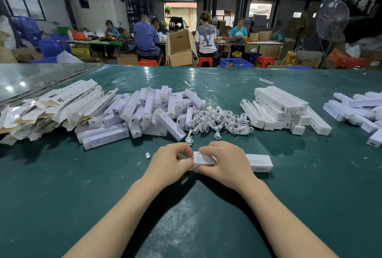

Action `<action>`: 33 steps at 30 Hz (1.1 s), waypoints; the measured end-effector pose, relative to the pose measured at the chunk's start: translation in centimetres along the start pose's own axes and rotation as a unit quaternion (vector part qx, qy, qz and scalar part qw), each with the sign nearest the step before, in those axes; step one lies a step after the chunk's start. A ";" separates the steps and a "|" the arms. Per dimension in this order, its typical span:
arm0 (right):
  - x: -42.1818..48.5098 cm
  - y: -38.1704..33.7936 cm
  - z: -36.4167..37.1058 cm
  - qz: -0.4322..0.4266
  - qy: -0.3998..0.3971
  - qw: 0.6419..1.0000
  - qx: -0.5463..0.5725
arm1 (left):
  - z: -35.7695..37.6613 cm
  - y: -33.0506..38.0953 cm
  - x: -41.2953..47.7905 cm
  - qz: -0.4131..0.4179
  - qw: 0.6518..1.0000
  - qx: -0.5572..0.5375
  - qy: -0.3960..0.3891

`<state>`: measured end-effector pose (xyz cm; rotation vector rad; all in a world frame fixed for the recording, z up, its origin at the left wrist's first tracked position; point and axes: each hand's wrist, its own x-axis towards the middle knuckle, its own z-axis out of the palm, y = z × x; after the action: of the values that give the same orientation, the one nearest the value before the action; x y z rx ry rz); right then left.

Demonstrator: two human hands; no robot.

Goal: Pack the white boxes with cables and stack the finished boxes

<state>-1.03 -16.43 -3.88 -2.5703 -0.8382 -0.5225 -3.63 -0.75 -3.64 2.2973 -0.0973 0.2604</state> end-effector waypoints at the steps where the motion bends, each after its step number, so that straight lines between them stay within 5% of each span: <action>1: 0.0 0.0 0.0 0.001 0.017 1.000 0.007 | 0.1 0.2 0.0 -0.015 0.999 -0.050 0.010; 6: 0.1 -0.1 -0.5 0.006 0.116 0.992 0.043 | 0.2 1.3 0.1 -0.075 0.927 -0.361 0.064; 9: 0.1 -0.4 -0.6 -0.004 0.176 0.984 0.042 | 0.1 1.7 0.2 -0.093 0.883 -0.458 0.051; 14: -0.1 -0.6 -0.4 -0.018 0.208 0.977 0.045 | 0.5 2.0 -0.2 -0.070 0.892 -0.445 0.034; 33: 0.3 -1.3 0.0 -0.007 0.269 0.963 0.012 | 2.3 2.8 -0.7 -0.061 0.887 -0.391 0.237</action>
<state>-1.57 -15.29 -3.45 -2.2247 -0.6578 -1.1375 -4.37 -4.34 -3.32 1.3835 0.1679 0.5887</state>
